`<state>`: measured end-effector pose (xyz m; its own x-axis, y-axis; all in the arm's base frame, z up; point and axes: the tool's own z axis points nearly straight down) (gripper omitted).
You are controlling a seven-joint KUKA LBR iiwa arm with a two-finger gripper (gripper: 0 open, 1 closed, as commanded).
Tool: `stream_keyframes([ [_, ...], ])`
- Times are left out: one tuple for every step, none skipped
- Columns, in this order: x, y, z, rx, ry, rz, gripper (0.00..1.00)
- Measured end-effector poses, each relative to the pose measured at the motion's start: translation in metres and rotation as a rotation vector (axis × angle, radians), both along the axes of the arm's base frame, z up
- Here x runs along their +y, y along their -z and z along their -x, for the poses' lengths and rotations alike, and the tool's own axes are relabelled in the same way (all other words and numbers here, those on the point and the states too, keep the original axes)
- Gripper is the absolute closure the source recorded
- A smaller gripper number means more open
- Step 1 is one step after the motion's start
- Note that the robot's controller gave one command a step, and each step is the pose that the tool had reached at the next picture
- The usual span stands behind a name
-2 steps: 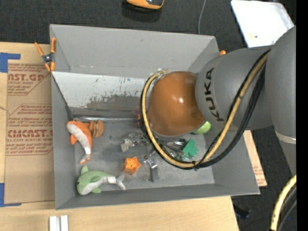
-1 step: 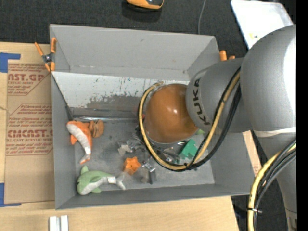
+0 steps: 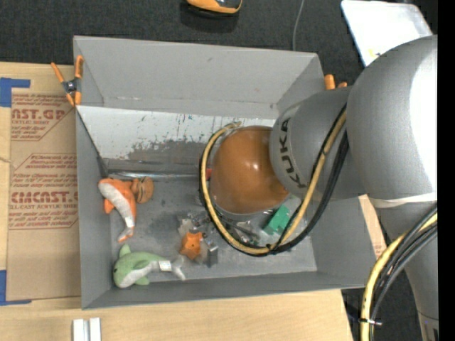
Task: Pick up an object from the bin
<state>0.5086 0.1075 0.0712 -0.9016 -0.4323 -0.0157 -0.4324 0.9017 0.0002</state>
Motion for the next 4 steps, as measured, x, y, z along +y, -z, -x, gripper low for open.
stream_keyframes([
  [0.000, 0.000, 0.000, 0.000, 0.000, 0.000, 1.00],
  [0.000, -0.021, 0.003, 0.009, 0.000, 0.002, 1.00],
  [0.000, -0.050, 0.001, 0.001, -0.001, 0.001, 1.00],
  [0.000, -0.066, 0.001, 0.003, -0.001, 0.001, 1.00],
])
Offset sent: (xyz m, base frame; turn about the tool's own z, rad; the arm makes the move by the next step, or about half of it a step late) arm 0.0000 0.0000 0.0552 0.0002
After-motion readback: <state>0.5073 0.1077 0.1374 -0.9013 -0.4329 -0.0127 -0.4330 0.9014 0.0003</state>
